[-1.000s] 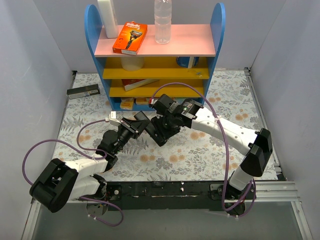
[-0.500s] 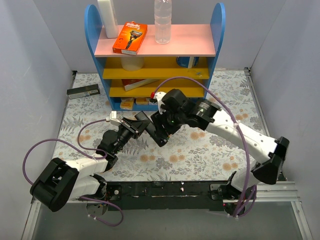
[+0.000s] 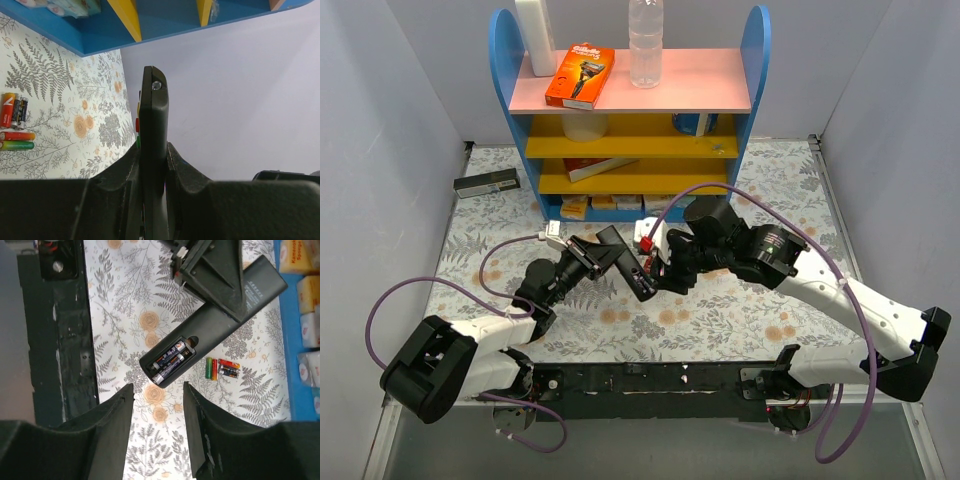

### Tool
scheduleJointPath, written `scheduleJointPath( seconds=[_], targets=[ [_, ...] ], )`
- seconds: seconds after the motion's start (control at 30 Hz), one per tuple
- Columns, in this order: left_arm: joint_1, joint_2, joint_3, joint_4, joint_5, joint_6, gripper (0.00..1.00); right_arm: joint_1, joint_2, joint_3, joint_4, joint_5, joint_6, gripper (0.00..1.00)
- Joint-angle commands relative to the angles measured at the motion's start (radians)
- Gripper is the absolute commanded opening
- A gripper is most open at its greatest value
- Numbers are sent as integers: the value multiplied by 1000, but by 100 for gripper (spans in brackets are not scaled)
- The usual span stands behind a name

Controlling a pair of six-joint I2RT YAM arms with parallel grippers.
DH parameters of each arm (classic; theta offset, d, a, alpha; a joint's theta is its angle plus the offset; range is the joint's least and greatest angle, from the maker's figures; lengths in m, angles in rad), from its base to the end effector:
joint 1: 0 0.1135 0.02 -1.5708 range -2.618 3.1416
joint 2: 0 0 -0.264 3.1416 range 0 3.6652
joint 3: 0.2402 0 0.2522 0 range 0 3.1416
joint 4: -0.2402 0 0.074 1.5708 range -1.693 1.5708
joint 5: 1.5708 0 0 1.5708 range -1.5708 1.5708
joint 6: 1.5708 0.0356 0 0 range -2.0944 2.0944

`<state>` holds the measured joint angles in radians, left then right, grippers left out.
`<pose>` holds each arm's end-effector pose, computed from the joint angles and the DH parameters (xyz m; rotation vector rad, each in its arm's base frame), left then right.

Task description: Load the batteries into the remote control

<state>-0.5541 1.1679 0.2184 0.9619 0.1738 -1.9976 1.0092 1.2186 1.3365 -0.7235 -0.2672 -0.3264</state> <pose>0.1812 -0.1194 0.1935 -1.1972 1.6291 -2.0019 0.1274 0.2202 0.3880 -1.5023 1.6517 0.6727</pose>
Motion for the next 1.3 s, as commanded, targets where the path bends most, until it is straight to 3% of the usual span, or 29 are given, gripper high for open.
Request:
scheduleJointPath(
  seconds=[0.0,0.27,0.57,1.27],
  targets=[
    [-4,-22,48,5,49,-109,0,-3,-14,-19,-10,-72,-210,50],
    [-4,-13,85,-28,107,-125,0,-3,-37,-97,4,-61,-316,48],
    [-4,7,104,-11,135,-138,0,-3,-13,-102,7,-90,-313,40],
    [-4,19,145,-14,158,-152,0,-3,13,-108,18,-116,-300,34]
  ],
)
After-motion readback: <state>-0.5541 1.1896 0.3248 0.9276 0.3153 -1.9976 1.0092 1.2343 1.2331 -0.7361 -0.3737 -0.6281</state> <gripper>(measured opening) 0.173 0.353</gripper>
